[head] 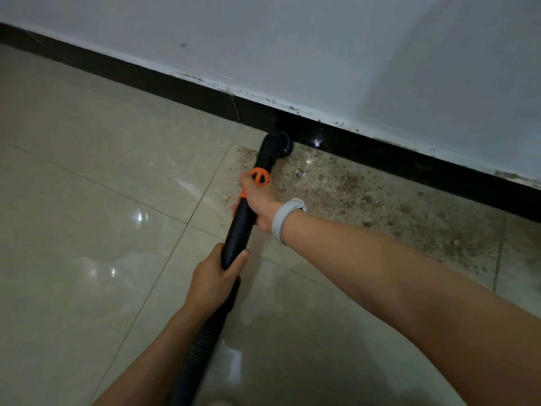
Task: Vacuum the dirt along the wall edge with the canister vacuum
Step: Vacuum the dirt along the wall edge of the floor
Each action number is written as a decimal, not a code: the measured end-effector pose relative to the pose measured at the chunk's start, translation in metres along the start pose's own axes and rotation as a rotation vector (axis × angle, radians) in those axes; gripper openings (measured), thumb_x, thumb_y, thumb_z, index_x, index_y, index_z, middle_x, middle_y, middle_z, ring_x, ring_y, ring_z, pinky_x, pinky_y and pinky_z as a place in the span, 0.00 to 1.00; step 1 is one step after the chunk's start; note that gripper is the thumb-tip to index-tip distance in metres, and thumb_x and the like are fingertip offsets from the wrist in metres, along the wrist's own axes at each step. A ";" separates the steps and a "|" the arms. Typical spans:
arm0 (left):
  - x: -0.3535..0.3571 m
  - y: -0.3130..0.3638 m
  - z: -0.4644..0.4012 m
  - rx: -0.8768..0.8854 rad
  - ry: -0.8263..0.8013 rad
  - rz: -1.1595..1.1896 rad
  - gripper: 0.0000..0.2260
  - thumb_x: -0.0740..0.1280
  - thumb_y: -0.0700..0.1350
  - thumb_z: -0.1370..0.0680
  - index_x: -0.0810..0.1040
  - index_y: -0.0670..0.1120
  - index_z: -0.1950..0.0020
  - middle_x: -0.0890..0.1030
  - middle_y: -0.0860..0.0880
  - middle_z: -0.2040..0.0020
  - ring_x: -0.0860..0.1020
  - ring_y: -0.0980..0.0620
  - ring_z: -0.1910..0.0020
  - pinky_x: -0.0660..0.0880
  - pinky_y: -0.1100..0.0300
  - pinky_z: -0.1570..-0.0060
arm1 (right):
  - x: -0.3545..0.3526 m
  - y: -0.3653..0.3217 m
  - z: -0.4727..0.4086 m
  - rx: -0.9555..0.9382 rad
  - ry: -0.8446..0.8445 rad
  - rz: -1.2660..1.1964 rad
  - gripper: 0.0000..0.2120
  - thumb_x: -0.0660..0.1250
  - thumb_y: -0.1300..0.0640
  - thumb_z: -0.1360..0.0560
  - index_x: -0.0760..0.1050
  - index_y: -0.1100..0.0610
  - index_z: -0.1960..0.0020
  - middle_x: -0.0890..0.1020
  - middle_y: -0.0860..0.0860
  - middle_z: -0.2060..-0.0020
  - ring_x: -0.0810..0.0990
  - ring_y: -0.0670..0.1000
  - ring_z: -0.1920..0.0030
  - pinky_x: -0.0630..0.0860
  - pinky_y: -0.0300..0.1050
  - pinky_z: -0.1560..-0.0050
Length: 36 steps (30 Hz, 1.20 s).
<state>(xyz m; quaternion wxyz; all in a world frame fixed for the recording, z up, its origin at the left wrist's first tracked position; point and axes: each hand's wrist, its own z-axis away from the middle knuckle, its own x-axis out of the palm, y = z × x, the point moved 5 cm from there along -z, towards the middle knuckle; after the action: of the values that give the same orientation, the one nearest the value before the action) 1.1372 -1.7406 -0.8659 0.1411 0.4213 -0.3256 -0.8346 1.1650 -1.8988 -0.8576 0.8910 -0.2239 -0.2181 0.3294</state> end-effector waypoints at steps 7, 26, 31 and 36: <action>0.018 0.008 0.009 0.001 -0.033 -0.013 0.08 0.65 0.58 0.25 0.71 0.56 0.55 0.80 0.50 0.63 0.80 0.53 0.64 0.78 0.54 0.62 | -0.027 0.004 0.012 0.029 0.019 0.011 0.11 0.62 0.50 0.21 0.65 0.56 0.47 0.73 0.54 0.63 0.75 0.52 0.72 0.79 0.49 0.65; 0.050 0.041 0.025 0.110 -0.219 -0.114 0.08 0.66 0.55 0.24 0.72 0.52 0.52 0.81 0.50 0.62 0.80 0.52 0.63 0.78 0.53 0.58 | -0.100 0.018 0.041 0.013 0.174 -0.175 0.21 0.62 0.49 0.21 0.65 0.59 0.33 0.75 0.56 0.56 0.78 0.53 0.66 0.77 0.44 0.69; 0.066 0.054 0.027 0.140 -0.293 -0.158 0.10 0.67 0.55 0.24 0.73 0.49 0.51 0.81 0.49 0.61 0.80 0.52 0.62 0.77 0.55 0.59 | -0.129 0.024 0.047 0.000 0.228 -0.262 0.13 0.63 0.49 0.22 0.69 0.59 0.49 0.74 0.54 0.64 0.76 0.51 0.71 0.79 0.45 0.66; 0.080 0.064 0.028 0.196 -0.336 -0.197 0.08 0.67 0.55 0.24 0.72 0.53 0.54 0.79 0.53 0.64 0.77 0.59 0.67 0.71 0.67 0.68 | -0.153 0.028 0.050 -0.029 0.292 -0.343 0.17 0.63 0.50 0.22 0.68 0.59 0.38 0.74 0.54 0.64 0.76 0.50 0.73 0.77 0.43 0.71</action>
<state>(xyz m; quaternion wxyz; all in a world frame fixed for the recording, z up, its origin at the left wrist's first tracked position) 1.0641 -1.8177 -0.8602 -0.0392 0.3178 -0.3813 -0.8672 1.0196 -1.9713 -0.8700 0.9528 -0.2414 -0.1264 0.1341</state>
